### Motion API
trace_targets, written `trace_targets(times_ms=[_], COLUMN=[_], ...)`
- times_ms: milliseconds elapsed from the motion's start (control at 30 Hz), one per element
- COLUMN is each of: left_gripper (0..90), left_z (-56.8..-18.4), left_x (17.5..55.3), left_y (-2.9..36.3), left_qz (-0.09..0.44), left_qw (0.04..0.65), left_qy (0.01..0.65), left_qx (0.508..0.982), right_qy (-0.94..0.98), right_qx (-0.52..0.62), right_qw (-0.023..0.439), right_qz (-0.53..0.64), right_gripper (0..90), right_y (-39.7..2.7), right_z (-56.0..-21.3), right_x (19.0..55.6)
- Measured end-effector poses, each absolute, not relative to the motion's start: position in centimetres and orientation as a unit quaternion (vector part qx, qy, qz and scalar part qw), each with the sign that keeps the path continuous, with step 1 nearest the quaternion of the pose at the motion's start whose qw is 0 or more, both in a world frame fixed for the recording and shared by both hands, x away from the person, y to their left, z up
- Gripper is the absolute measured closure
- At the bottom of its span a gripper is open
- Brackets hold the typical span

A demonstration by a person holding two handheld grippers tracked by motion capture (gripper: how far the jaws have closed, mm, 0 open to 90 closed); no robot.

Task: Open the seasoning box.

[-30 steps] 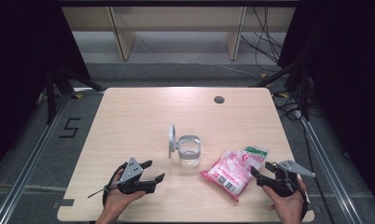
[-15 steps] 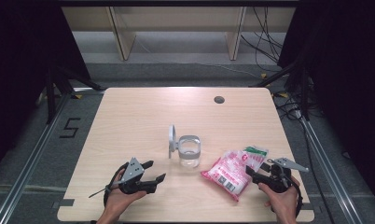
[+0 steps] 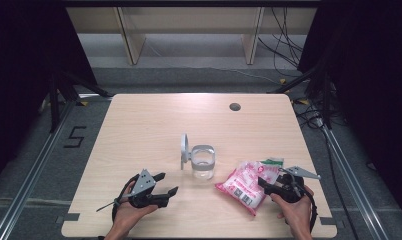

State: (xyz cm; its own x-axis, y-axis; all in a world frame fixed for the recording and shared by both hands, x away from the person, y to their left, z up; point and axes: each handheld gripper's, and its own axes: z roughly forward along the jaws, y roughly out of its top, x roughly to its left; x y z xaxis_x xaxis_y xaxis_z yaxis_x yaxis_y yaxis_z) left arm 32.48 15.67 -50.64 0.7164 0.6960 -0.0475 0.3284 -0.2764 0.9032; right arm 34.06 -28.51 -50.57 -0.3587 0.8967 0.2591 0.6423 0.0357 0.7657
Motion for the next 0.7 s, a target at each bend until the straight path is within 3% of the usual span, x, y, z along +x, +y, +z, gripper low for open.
trace_targets(times_ms=[67, 167, 400, 467, 700], left_gripper=[31.4, 31.4, 31.4, 31.6, 31.6], left_z=[-50.6, -50.6, -50.6, -50.5, -50.5], left_x=[32.5, 32.4, 32.4, 32.4, 32.4], left_y=[15.8, 15.7, 15.7, 15.8, 15.7], left_qz=[0.185, 0.184, 0.184, 0.182, 0.184], left_qw=[0.500, 0.502, 0.502, 0.503, 0.499], left_qy=[0.328, 0.329, 0.329, 0.329, 0.329], left_qx=[0.780, 0.778, 0.778, 0.778, 0.780], right_qy=[0.694, 0.714, 0.712, 0.717, 0.718], right_qx=[0.568, 0.548, 0.544, 0.538, 0.536], right_qw=[0.130, 0.156, 0.143, 0.141, 0.144], right_qz=[0.422, 0.407, 0.419, 0.420, 0.420], right_gripper=[35.7, 40.1, 51.7, 59.4, 63.6], right_y=[-28.0, -28.1, -28.1, -28.1, -28.0], right_z=[-50.7, -50.8, -51.0, -51.0, -51.2], right_x=[34.1, 34.5, 35.0, 35.1, 35.6])
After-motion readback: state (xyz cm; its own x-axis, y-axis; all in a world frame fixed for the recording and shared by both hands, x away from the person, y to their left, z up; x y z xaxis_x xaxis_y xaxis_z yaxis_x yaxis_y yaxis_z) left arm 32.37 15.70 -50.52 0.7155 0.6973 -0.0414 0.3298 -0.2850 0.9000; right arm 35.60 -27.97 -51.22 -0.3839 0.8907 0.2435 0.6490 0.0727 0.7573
